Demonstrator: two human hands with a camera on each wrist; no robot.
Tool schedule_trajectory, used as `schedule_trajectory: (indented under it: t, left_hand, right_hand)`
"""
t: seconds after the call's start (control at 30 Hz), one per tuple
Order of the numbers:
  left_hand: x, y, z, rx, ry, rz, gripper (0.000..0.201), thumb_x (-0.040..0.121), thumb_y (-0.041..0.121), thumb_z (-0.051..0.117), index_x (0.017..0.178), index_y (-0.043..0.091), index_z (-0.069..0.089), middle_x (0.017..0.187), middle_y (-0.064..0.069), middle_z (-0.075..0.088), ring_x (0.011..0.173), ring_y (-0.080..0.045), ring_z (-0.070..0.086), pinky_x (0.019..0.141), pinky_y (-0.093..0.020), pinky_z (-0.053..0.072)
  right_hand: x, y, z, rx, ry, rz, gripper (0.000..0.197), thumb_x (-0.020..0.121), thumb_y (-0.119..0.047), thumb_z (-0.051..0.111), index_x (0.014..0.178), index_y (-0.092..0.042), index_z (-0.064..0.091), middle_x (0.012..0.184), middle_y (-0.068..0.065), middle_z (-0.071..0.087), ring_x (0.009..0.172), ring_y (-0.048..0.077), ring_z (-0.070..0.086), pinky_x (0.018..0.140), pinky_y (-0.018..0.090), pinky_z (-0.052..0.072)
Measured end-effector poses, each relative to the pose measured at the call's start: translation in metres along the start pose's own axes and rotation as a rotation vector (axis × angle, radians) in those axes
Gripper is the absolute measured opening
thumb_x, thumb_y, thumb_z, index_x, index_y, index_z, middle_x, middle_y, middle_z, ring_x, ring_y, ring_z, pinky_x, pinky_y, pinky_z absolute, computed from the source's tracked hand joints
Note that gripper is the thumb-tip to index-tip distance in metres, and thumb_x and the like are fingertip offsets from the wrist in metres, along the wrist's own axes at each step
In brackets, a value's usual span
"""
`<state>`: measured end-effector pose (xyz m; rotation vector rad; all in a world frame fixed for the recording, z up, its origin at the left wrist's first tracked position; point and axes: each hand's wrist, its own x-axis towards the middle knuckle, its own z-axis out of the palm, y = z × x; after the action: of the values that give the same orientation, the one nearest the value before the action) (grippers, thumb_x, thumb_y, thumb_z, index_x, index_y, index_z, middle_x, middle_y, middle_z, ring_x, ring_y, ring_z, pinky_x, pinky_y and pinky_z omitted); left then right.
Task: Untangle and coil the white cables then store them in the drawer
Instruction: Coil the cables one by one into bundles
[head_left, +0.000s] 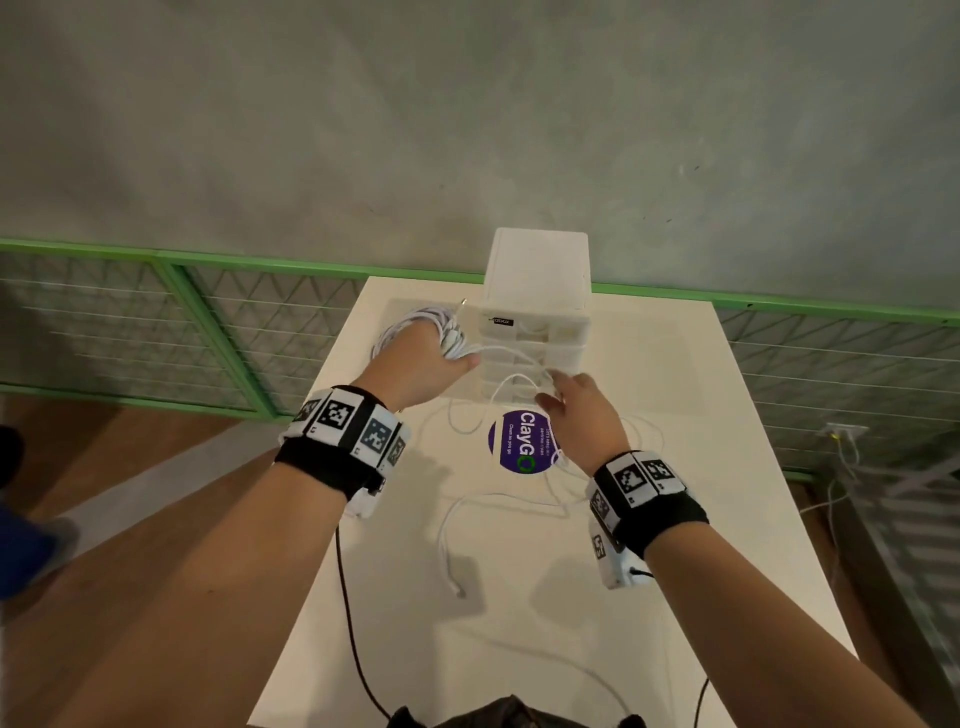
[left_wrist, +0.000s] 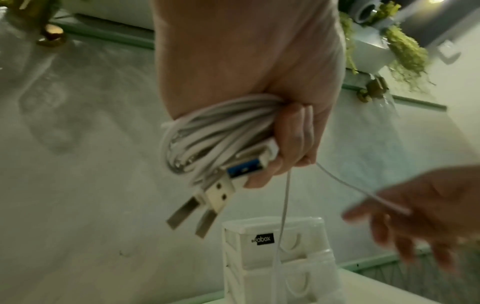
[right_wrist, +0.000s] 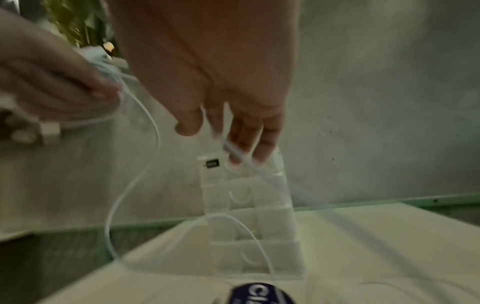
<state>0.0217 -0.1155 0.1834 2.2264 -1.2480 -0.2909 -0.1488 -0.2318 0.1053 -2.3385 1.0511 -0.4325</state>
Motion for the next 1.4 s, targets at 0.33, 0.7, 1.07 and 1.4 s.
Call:
schedule_trajectory:
  t: [0.33,0.7,1.07,1.4]
  left_hand:
    - [-0.022,0.039,0.011,-0.365,-0.441,-0.003,0.028,0.087,0.031,0.064,0.078,0.012,0.046,0.044,0.003,0.043,0.037,-0.016,0.036,0.041,-0.022,0.031]
    - [-0.042,0.020,-0.001,-0.267,-0.591,-0.047,0.030,0.083,0.030,0.070,0.074,0.018,0.044,0.048,-0.003,0.046,0.039,-0.019,0.038,0.044,-0.026,0.033]
    - [-0.039,0.041,-0.003,-1.102,-0.537,0.092,0.032,0.091,0.023,0.047,0.063,0.009,0.049,0.033,0.005,0.031,0.026,-0.011,0.023,0.041,-0.027,0.021]
    - [-0.014,0.053,0.007,-1.412,-0.018,0.070,0.009,0.091,0.012,0.052,0.098,0.011,0.048,0.061,0.003,0.054,0.056,-0.013,0.051,0.061,-0.028,0.045]
  right_hand:
    - [-0.002,-0.046,0.010,0.563,-0.029,-0.144,0.048,0.087,0.000,0.042,0.133,-0.015,0.037,0.105,0.006,0.062,0.091,0.024,0.059,0.078,0.031,0.051]
    - [0.015,0.006,-0.039,0.038,0.110,-0.205,0.013,0.091,-0.008,0.047,0.100,-0.006,0.056,0.100,0.007,0.071,0.088,0.023,0.063,0.071,0.027,0.039]
    - [0.001,0.011,0.018,-0.343,-0.185,-0.113,0.031,0.098,-0.033,0.034,0.112,-0.013,0.053,0.109,0.012,0.061,0.102,0.033,0.055,0.091,0.040,0.036]
    - [-0.023,-0.041,0.053,-0.204,-0.506,-0.177,0.028,0.096,-0.036,0.043,0.108,-0.011,0.049,0.098,0.014,0.067,0.090,0.032,0.060,0.077,0.035,0.041]
